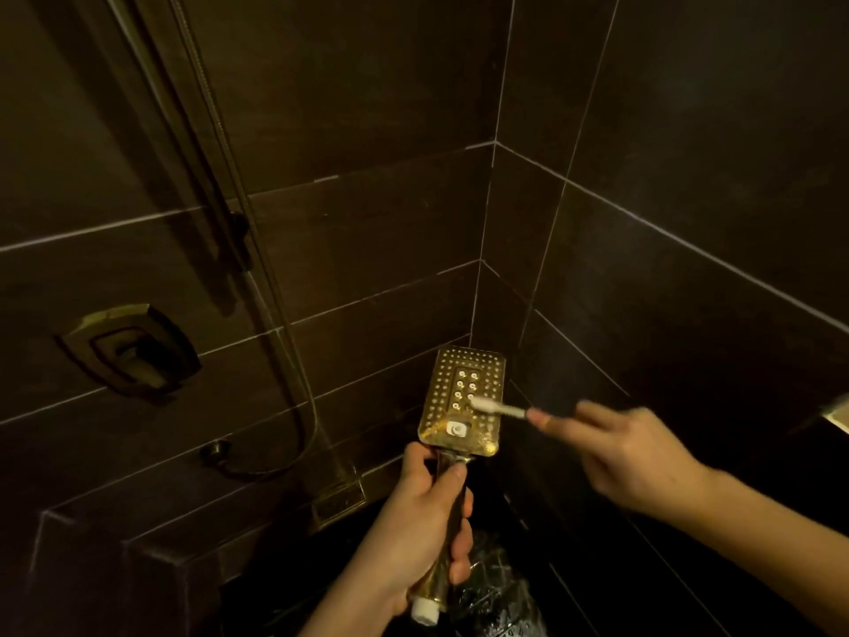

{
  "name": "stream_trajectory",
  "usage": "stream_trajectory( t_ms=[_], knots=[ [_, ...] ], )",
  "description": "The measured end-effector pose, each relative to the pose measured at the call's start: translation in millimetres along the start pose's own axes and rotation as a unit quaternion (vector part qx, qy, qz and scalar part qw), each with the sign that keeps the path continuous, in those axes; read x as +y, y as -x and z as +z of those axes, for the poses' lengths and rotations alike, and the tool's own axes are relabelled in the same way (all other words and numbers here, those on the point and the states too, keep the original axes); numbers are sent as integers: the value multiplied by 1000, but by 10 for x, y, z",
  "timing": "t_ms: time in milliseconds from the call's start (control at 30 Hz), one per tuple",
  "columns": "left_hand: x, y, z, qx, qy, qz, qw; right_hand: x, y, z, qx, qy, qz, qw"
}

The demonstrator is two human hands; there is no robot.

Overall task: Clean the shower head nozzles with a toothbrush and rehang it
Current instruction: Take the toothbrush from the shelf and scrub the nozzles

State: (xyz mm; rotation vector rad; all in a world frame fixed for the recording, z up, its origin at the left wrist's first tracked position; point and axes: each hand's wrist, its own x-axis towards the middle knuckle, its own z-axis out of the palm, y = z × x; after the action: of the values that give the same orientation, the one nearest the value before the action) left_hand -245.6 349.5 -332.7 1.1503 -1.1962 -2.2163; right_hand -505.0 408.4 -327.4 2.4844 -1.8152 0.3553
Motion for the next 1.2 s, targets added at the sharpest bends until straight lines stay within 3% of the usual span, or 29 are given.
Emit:
stream_trajectory(
  t_ms=[133,333,533,667,767,900,1067,1200],
  knots=[
    [27,52,20,-14,8,5,1000,217,-259,-131,49,21,72,996],
    [75,14,4,2,24,15,1000,-151,112,-13,-12,-65,-9,998],
    [84,18,69,-33,34,9,999,137,-56,-65,106,-123,118,980],
    [101,-66,96,-42,45,8,998,-159,319,-29,43,-172,63,982],
    [80,-63,117,-66,64,-8,996,-60,298,-34,50,-146,65,986],
    [65,-66,165,-88,79,-23,993,205,142,-84,102,-93,146,980],
    [87,-131,155,-86,110,-37,989,-299,449,9,60,-162,79,982],
    [38,-73,198,-93,87,-36,991,-68,350,-1,100,-124,135,978]
  ],
)
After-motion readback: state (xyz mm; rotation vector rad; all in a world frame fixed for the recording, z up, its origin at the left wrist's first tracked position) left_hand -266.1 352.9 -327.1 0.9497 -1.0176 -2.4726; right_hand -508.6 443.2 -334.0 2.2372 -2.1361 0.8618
